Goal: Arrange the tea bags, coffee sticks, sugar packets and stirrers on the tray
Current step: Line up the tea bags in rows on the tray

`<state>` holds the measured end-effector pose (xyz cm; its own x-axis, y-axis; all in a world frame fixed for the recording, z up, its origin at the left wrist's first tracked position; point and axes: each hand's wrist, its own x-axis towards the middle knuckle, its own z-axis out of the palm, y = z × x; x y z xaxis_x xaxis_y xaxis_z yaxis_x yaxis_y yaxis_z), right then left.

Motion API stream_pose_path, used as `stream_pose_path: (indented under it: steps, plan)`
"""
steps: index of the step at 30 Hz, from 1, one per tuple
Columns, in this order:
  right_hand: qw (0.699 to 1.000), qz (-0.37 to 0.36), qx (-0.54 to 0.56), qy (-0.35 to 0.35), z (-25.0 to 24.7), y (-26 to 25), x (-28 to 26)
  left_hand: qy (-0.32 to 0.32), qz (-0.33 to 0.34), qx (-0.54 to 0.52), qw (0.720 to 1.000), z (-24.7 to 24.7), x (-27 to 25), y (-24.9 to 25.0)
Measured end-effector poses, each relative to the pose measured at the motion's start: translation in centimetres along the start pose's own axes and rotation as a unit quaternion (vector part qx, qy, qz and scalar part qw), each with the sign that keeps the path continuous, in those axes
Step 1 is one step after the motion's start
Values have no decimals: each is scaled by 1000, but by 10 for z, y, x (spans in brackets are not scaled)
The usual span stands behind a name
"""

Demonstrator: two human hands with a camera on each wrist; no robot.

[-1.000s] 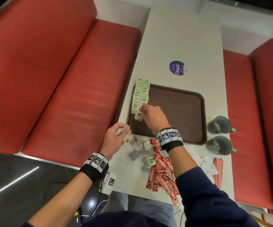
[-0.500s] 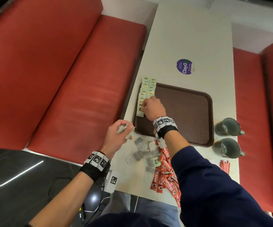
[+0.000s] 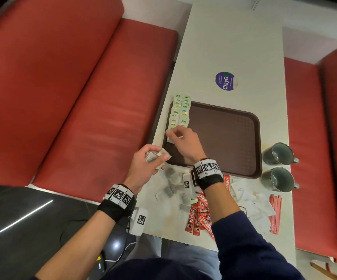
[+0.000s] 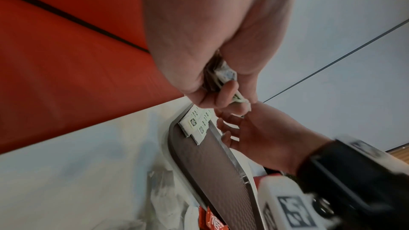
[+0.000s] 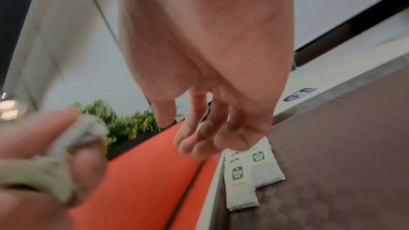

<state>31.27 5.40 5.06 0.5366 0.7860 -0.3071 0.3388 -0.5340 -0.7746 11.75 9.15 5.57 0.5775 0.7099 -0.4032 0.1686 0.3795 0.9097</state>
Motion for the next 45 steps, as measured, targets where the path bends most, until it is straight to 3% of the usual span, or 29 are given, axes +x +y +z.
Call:
stream_pose_path:
  steps: [3,5,10,16,20,26,32,36,40,45]
  plan:
    - [983,31,142,-111,-7,-5,-47,-5,10,-4,1000,3,-2,2]
    - [965,26,218,-141,-9,1,-68,-12,12,-1,1000,6,-3,4]
    - [950,24,299,-83,-10,14,-94,-56,-5,41,998,11,-7,4]
    - [938,7,348,9,-18,21,-109,-57,3,41,998,9,-13,10]
    - [947,-54,311,54,-21,13,-116,-47,6,13,999,11,-14,16]
    - [938,-83,314,124,-16,11,-115,-57,-11,-39,998,18,-13,23]
    - [957,-122,232,127,-18,14,-118,-64,4,5,998,22,-12,28]
    - [963,-75,231,117,-23,14,-117,-80,45,106,990,18,-4,26]
    - [983,-39,163,74,-29,21,-111,-87,105,236,962,15,7,23]
    - [988,-1,151,22,-36,29,-98,-51,92,242,964,15,14,14]
